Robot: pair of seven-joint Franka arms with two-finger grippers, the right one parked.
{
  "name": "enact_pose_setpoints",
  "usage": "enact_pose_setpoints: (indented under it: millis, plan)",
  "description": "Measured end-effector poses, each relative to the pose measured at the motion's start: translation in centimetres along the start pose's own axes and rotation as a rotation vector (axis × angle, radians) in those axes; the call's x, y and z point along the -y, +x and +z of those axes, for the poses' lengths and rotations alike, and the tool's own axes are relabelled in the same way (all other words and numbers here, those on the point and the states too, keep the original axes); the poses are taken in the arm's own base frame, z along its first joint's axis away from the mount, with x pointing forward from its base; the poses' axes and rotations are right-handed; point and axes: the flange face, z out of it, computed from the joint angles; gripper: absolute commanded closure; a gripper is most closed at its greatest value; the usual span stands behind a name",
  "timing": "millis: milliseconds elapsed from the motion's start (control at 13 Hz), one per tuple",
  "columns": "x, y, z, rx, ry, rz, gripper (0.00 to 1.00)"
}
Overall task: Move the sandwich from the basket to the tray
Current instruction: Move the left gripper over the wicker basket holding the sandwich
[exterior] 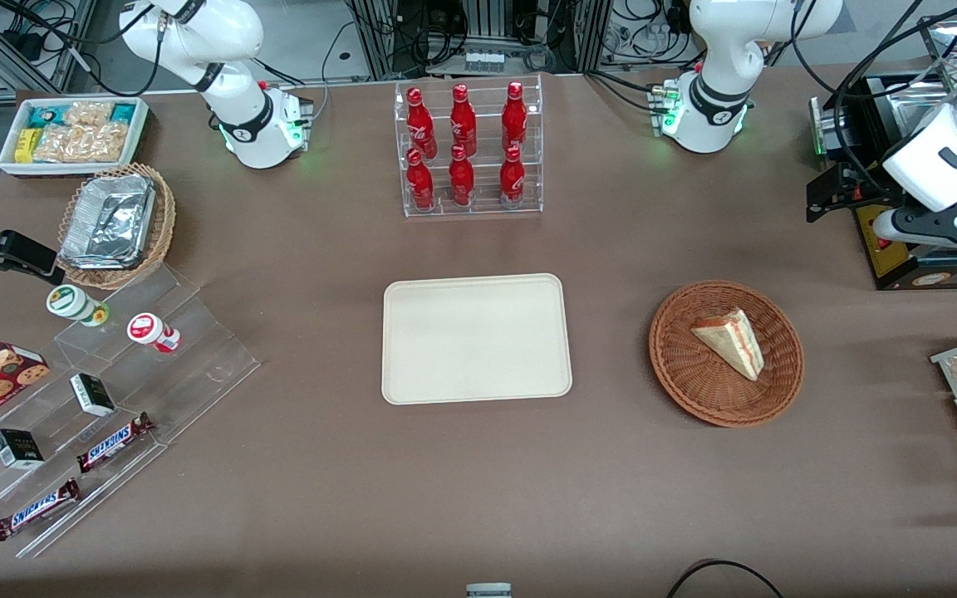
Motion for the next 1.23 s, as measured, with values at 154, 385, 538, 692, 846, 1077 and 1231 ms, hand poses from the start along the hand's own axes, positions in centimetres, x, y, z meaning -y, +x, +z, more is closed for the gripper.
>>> enact_pose_setpoints:
  millis: [154,385,538,692,846,1077,1231]
  plan:
    - [0.0,0.0,0.0,0.0,0.0,0.0,0.0]
    - [0.0,0.2,1.2,0.024,-0.001,0.001,0.0]
    - [-0.1,0.8,3.4,0.047,-0.002,0.002,0.0]
    - [-0.1,1.4,6.4,0.063,-0.003,0.003,0.0]
    - [0.0,2.0,9.9,0.066,-0.003,0.001,0.0]
    - [0.2,2.5,15.3,0.07,-0.003,-0.001,0.0]
    - [0.2,2.8,17.9,0.067,-0.002,-0.002,0.0]
